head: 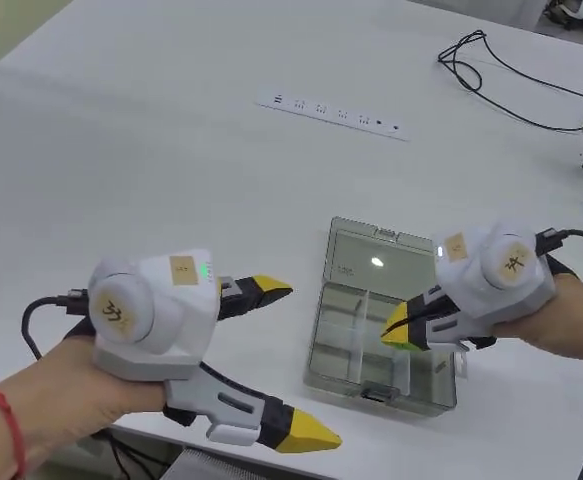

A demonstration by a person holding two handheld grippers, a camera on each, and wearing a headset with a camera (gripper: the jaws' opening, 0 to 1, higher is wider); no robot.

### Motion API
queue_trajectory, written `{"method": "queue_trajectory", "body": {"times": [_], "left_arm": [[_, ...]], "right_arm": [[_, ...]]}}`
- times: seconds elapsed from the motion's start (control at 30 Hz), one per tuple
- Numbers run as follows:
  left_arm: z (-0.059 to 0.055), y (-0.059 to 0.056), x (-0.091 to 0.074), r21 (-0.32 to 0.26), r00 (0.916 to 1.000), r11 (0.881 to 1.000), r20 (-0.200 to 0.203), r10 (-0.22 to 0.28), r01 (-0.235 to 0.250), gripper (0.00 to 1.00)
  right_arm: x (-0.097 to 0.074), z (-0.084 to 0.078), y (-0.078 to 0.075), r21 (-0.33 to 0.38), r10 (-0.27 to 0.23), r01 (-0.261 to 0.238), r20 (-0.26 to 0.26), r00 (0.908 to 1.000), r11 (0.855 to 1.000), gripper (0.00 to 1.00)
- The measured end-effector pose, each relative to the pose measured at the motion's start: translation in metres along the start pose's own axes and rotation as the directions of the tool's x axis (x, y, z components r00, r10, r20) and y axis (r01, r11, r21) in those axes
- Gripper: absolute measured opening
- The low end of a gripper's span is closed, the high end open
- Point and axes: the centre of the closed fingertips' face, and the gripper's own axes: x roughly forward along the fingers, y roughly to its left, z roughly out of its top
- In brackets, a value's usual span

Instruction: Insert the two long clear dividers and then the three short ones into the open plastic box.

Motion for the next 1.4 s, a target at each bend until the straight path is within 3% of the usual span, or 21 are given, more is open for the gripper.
{"method": "queue_trajectory", "body": {"times": [0.4, 0.77, 1.07, 1.4], "left_arm": [[-0.001, 0.001, 0.000, 0.001, 1.0000, 1.000, -0.001, 0.000, 0.000, 0.97], [0.000, 0.001, 0.002, -0.001, 1.0000, 1.000, 0.001, -0.003, 0.003, 0.97], [0.000, 0.000, 0.002, 0.003, 1.0000, 1.000, -0.001, -0.005, 0.005, 0.97], [0.002, -0.001, 0.002, 0.008, 1.0000, 1.000, -0.002, -0.007, 0.007, 0.97]], "right_arm": [[0.011, -0.008, 0.000, -0.025, -0.001, -0.001, -0.057, 0.9984, 1.000, 0.02], [0.010, -0.008, 0.001, -0.010, -0.010, 0.009, -0.047, 0.9988, 1.000, 0.03], [-0.005, 0.000, -0.002, 0.054, -0.037, 0.036, 0.011, 0.9993, 0.998, 0.10], [-0.026, 0.009, -0.001, 0.092, -0.081, 0.074, 0.076, 0.9938, 0.993, 0.15]]}}
